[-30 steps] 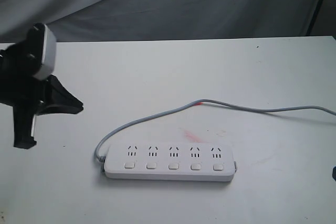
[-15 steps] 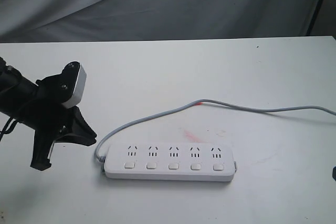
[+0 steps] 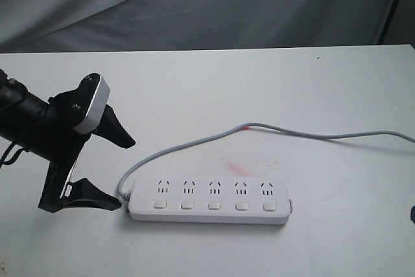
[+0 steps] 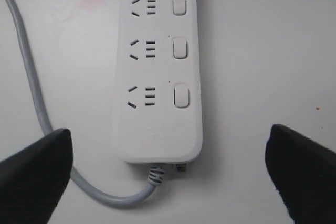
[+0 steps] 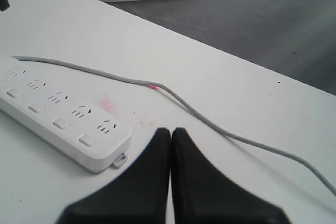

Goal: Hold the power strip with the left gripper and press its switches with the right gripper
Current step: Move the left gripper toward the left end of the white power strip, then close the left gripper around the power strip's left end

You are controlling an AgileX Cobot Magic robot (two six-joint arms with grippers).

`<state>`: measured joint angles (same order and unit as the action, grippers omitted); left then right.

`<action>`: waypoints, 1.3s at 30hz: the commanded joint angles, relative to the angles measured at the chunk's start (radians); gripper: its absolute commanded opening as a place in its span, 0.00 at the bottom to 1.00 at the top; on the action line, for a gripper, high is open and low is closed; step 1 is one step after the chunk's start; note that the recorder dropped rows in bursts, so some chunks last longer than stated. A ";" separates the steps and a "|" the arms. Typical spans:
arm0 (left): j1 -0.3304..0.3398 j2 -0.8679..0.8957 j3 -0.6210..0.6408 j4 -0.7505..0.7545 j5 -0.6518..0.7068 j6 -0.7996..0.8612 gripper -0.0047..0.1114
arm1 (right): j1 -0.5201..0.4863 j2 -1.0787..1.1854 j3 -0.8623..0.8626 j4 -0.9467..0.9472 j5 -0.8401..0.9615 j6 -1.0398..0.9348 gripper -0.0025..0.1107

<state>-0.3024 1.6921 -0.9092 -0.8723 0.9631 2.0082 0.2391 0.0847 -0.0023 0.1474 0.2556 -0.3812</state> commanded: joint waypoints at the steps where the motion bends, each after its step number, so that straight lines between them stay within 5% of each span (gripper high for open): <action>1: -0.005 0.007 -0.002 -0.017 0.003 0.010 0.84 | -0.009 -0.002 0.002 0.001 -0.003 0.001 0.02; 10: -0.005 0.070 -0.002 -0.039 -0.041 0.010 0.84 | -0.009 -0.002 0.002 0.001 -0.003 0.001 0.02; 17: -0.074 0.099 -0.003 -0.037 -0.177 0.003 0.84 | -0.009 -0.002 0.002 0.001 -0.003 0.001 0.02; 39: -0.098 0.244 -0.003 -0.076 -0.258 0.085 0.84 | -0.009 -0.002 0.002 0.001 -0.003 0.001 0.02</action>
<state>-0.3862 1.9302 -0.9101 -0.9318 0.7177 2.0847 0.2391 0.0847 -0.0023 0.1474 0.2556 -0.3812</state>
